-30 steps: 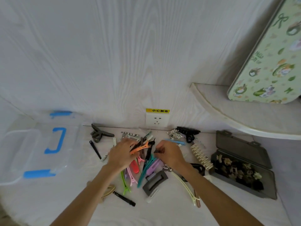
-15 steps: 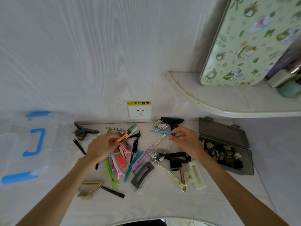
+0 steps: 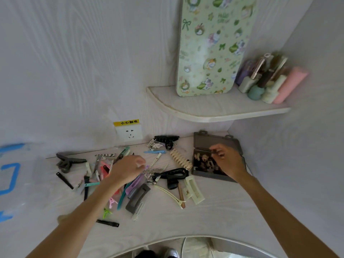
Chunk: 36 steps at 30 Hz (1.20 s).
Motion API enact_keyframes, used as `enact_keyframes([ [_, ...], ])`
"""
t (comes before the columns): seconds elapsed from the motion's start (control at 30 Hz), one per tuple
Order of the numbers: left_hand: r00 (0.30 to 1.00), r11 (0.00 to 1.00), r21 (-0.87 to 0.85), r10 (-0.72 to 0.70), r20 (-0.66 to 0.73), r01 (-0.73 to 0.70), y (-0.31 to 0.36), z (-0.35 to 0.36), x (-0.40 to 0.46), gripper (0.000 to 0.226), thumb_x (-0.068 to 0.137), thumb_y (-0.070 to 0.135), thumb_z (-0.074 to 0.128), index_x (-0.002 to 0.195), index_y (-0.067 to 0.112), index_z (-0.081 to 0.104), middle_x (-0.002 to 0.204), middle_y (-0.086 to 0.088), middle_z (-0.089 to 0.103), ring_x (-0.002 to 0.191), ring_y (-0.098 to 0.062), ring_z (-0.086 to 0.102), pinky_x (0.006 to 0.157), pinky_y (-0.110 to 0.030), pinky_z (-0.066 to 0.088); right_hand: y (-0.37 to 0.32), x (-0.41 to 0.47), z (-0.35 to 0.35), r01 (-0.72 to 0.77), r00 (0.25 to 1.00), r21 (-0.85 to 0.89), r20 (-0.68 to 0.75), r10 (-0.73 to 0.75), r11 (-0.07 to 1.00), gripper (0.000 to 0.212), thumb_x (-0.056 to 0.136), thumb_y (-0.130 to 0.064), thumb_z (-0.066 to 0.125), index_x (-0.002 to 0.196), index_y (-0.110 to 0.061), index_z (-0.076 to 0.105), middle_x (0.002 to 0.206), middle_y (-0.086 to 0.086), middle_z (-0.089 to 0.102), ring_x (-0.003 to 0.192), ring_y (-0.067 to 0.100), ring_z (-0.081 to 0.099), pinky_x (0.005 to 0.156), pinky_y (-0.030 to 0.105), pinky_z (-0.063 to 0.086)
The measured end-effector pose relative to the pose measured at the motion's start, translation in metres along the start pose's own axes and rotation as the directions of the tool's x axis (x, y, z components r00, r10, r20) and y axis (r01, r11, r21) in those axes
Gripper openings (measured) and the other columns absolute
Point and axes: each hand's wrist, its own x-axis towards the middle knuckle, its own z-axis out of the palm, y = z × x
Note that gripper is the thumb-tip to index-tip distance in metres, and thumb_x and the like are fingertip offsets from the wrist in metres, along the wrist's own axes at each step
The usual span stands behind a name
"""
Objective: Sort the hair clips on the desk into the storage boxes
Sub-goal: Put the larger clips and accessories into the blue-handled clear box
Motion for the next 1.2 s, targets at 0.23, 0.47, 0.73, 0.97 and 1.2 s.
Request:
enact_keyframes([
  [0.23,0.979,0.999,0.034,-0.02,0.204,0.013,0.01,0.006,0.0,0.027,0.093,0.026,0.053,0.118,0.023,0.061,0.121,0.006,0.064,0.106,-0.009,0.062,0.098,-0.031,0.048,0.004,-0.012,-0.008,0.074,0.991,-0.137,0.125,-0.057,0.988,0.027,0.089,-0.011,0.058,0.115,-0.019,0.063,0.121,0.002,0.061,0.112,0.02,0.056,0.091,0.025,0.044],
  [0.47,0.973,0.977,-0.04,-0.211,-0.093,0.208,-0.045,-0.049,-0.067,0.021,0.093,0.022,0.051,0.108,0.027,0.064,0.109,0.003,0.068,0.095,-0.017,0.067,0.078,-0.034,0.055,-0.085,0.009,0.061,0.29,0.907,-0.063,0.338,-0.253,0.955,0.026,0.091,-0.011,0.052,0.113,-0.018,0.064,0.116,0.0,0.061,0.106,0.018,0.057,0.084,0.026,0.043],
  [0.73,0.69,0.899,-0.257,-0.437,-0.577,0.354,-0.141,-0.103,-0.161,0.022,0.088,0.016,0.055,0.101,0.031,0.065,0.1,0.012,0.064,0.098,-0.008,0.06,0.086,-0.029,0.046,-0.244,0.0,0.169,0.502,0.692,0.054,0.573,-0.439,0.863,0.025,0.092,-0.013,0.05,0.11,-0.019,0.065,0.121,0.0,0.063,0.104,0.014,0.059,0.089,0.027,0.046],
  [0.97,0.785,0.909,0.042,-0.334,-0.522,0.415,-0.235,-0.091,-0.213,0.051,0.097,0.051,0.019,0.121,0.027,0.057,0.117,0.001,0.067,0.106,-0.023,0.065,0.079,-0.037,0.055,-0.353,-0.036,0.262,0.724,0.496,0.024,0.676,-0.545,0.689,0.044,0.097,-0.015,0.038,0.141,-0.015,0.036,0.152,0.002,0.029,0.14,0.021,0.026,0.114,0.029,0.02],
  [1.2,0.854,0.918,0.156,-0.263,-0.449,0.364,-0.255,-0.083,-0.219,0.041,0.079,0.033,0.035,0.116,0.038,0.051,0.118,0.012,0.066,0.11,-0.012,0.063,0.092,-0.04,0.049,-0.363,-0.044,0.29,0.835,0.533,-0.166,0.478,-0.698,0.524,0.059,0.083,-0.049,0.024,0.104,-0.017,0.069,0.11,0.008,0.067,0.099,0.032,0.061,0.086,0.042,0.046],
])
